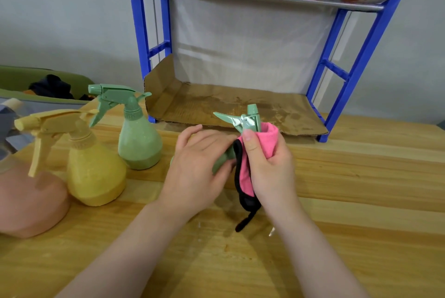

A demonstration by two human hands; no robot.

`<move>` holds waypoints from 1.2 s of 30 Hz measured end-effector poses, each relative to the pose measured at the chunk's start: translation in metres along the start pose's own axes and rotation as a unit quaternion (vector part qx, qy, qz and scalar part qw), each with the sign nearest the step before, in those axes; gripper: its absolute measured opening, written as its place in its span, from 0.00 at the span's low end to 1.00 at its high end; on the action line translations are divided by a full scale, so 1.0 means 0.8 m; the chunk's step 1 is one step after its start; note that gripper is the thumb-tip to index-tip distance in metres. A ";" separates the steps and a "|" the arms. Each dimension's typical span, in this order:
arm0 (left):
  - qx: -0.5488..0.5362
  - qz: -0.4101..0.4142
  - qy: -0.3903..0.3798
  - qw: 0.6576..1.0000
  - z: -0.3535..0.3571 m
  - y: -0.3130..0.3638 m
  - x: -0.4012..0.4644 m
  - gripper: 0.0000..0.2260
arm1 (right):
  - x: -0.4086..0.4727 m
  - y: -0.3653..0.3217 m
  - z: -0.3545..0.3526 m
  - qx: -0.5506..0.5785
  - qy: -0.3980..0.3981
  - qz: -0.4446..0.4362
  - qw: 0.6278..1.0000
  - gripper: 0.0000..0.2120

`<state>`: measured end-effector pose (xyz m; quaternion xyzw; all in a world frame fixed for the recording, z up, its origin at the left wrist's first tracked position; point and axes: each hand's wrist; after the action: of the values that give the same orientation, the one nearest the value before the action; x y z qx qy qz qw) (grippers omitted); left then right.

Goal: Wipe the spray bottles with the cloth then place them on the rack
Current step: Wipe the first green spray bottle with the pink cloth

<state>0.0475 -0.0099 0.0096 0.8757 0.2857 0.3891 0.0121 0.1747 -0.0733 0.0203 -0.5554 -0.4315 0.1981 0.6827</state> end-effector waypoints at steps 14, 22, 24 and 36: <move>-0.054 -0.040 0.049 0.997 0.007 -0.003 0.001 0.18 | 0.008 -0.014 -0.011 0.113 -0.108 0.133 0.979 0.19; -0.061 -0.053 0.089 0.993 0.005 -0.006 0.005 0.18 | 0.006 -0.032 -0.016 0.244 -0.155 0.225 0.931 0.15; -0.050 -0.050 0.096 0.993 0.005 -0.004 0.004 0.19 | 0.007 -0.030 -0.015 0.275 -0.154 0.233 0.920 0.13; -0.088 -0.080 0.104 0.987 0.004 -0.004 0.004 0.18 | -0.009 -0.031 0.004 0.311 -0.084 0.140 0.936 0.10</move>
<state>0.0499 -0.0048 0.0089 0.8001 0.3195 0.4996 0.0902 0.1631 -0.0844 0.0406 -0.3516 -0.3215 0.4618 0.7482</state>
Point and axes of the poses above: each hand's wrist, its own x-axis towards the middle knuckle, its own z-axis out of the palm, y = z × x, and after that the axes turned 4 degrees about x, right-handed
